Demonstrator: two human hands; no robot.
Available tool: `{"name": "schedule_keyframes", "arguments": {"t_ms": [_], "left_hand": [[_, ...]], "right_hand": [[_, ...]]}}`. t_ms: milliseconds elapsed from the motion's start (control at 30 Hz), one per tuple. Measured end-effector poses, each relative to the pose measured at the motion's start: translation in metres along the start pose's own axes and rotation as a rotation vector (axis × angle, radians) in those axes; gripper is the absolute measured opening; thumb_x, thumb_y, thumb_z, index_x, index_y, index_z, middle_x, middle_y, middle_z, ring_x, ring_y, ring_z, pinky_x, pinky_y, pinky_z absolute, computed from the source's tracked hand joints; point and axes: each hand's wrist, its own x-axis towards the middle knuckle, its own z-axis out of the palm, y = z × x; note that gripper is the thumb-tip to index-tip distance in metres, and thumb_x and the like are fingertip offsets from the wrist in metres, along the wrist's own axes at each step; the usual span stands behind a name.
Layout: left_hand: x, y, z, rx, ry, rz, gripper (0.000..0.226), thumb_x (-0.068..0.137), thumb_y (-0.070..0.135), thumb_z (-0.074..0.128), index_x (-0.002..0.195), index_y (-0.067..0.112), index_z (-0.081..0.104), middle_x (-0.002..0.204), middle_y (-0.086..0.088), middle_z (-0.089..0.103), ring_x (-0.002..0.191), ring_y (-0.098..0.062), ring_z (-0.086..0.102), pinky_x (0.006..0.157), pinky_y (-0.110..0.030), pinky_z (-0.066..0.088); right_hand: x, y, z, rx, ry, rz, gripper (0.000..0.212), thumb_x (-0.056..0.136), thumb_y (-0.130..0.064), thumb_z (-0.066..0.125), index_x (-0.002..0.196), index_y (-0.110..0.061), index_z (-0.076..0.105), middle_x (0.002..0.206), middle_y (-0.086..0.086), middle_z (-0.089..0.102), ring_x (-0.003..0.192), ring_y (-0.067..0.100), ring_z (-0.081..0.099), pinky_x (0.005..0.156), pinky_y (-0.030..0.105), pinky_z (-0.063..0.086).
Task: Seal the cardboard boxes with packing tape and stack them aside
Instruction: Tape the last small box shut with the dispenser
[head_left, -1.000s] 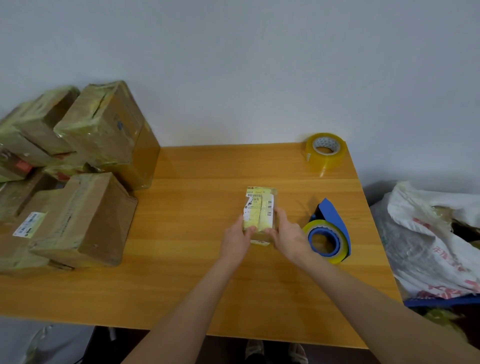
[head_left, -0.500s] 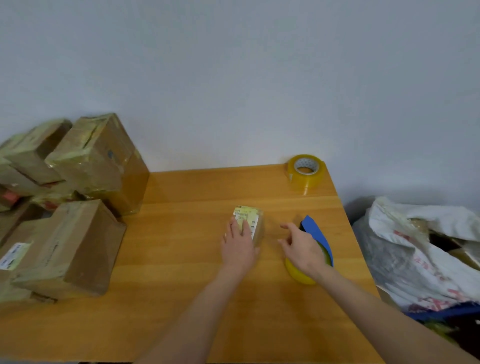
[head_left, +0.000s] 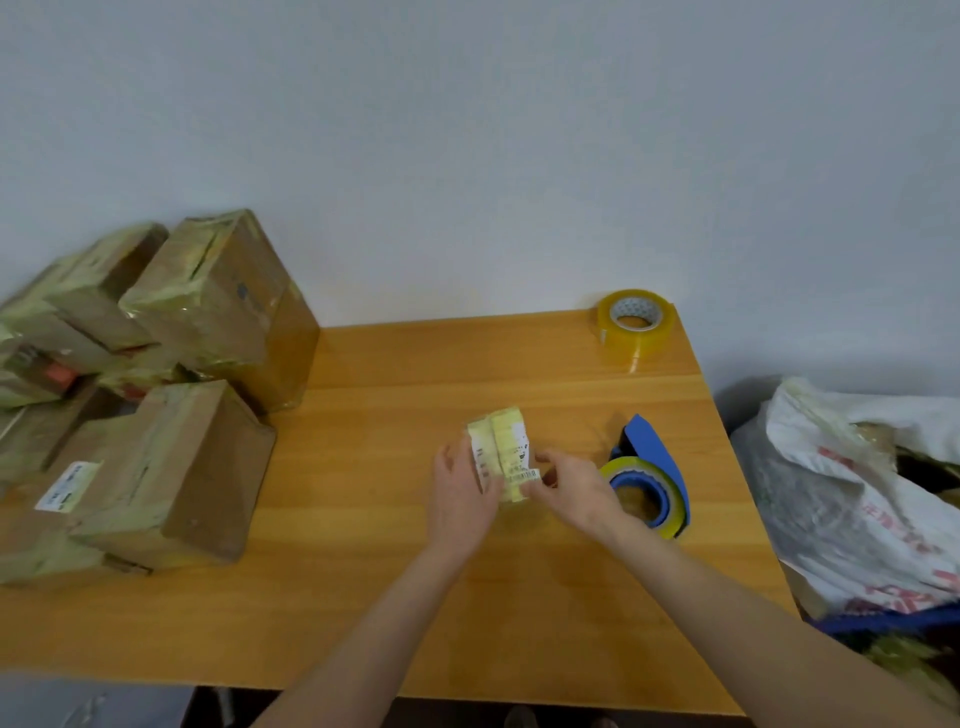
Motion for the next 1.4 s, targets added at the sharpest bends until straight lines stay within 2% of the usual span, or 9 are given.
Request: {"name": "schedule_keyframes", "arguments": {"t_ms": [200,367,500,600,800,933,1100,1267,1400], "left_hand": [[-0.007,-0.017,0.010,0.258,-0.246,0.205,0.073,0.090,0.030,0.063,0.151,0.026,0.024,0.161,-0.005,0.001,0.145,-0.021,0.020,0.113,-0.033,0.031],[0.006,-0.019,0.009,0.203,-0.294,0.248,0.069,0.092,0.014,0.061,0.151,0.024,0.026,0.161,-0.008,0.002,0.145,-0.022,0.020,0.117,-0.032,0.024],[0.008,-0.021,0.008,0.203,-0.307,0.243,0.070,0.093,0.012,0.059,0.151,0.023,0.023,0.161,-0.007,0.000,0.147,-0.023,0.015,0.118,-0.032,0.018],[0.007,-0.020,0.008,0.250,-0.305,0.244,0.069,0.095,0.015,0.057,0.152,0.024,0.020,0.161,-0.007,-0.002,0.145,-0.023,0.019,0.114,-0.031,0.023],[0.003,-0.021,0.006,0.305,-0.289,0.258,0.069,0.096,0.016,0.054,0.153,0.024,0.017,0.161,-0.009,-0.002,0.140,-0.027,0.030,0.109,-0.036,0.037],[0.002,-0.019,0.004,0.316,-0.284,0.259,0.068,0.097,0.016,0.053,0.153,0.025,0.017,0.161,-0.008,-0.001,0.139,-0.026,0.032,0.105,-0.036,0.041],[-0.001,-0.016,0.000,0.361,-0.254,0.287,0.067,0.098,0.018,0.052,0.153,0.023,0.015,0.161,-0.010,0.002,0.137,-0.027,0.035,0.103,-0.033,0.041],[0.003,-0.023,-0.008,0.371,-0.259,0.278,0.065,0.099,0.014,0.049,0.153,0.023,0.015,0.161,-0.008,0.003,0.134,-0.028,0.039,0.099,-0.034,0.042],[0.002,-0.014,-0.007,0.380,-0.275,0.260,0.066,0.099,0.013,0.049,0.153,0.022,0.014,0.161,-0.010,0.002,0.135,-0.028,0.036,0.102,-0.034,0.041]], "right_hand": [[-0.004,0.005,-0.010,-0.107,0.073,0.005,0.042,0.096,-0.042,0.053,0.135,-0.027,0.053,0.126,0.000,0.062,0.109,0.020,0.060,0.083,0.035,0.053],[-0.016,0.056,-0.059,-0.283,0.265,0.279,0.062,0.091,-0.048,0.060,0.139,-0.017,0.038,0.134,0.010,0.044,0.123,0.029,0.043,0.096,0.037,0.042],[-0.019,0.089,-0.063,-0.195,0.048,0.460,0.045,0.086,-0.054,0.064,0.087,-0.011,0.050,0.073,0.003,0.053,0.063,0.018,0.051,0.052,0.026,0.035],[-0.017,0.097,-0.061,-0.057,0.073,0.471,0.043,0.089,-0.040,0.067,0.067,-0.011,0.044,0.059,0.003,0.045,0.051,0.017,0.042,0.047,0.026,0.027],[-0.007,0.083,-0.062,0.068,0.044,0.450,0.030,0.082,-0.023,0.073,0.069,-0.013,0.048,0.062,0.005,0.039,0.054,0.019,0.038,0.052,0.033,0.026],[-0.005,0.084,-0.050,0.124,-0.082,0.465,0.029,0.083,-0.016,0.072,0.105,-0.006,0.057,0.068,0.006,0.040,0.061,0.020,0.039,0.054,0.031,0.030],[-0.008,0.081,-0.039,0.037,-0.105,0.477,0.034,0.083,-0.027,0.072,0.076,-0.011,0.044,0.064,0.003,0.043,0.055,0.018,0.041,0.055,0.031,0.034],[-0.003,0.073,-0.046,0.212,-0.026,0.428,0.036,0.078,-0.011,0.072,0.065,-0.012,0.038,0.050,0.002,0.034,0.042,0.017,0.031,0.044,0.026,0.025],[-0.007,0.062,-0.046,0.432,-0.130,0.409,0.026,0.079,-0.022,0.077,0.084,-0.011,0.054,0.082,0.008,0.059,0.067,0.022,0.055,0.057,0.030,0.042]]}}
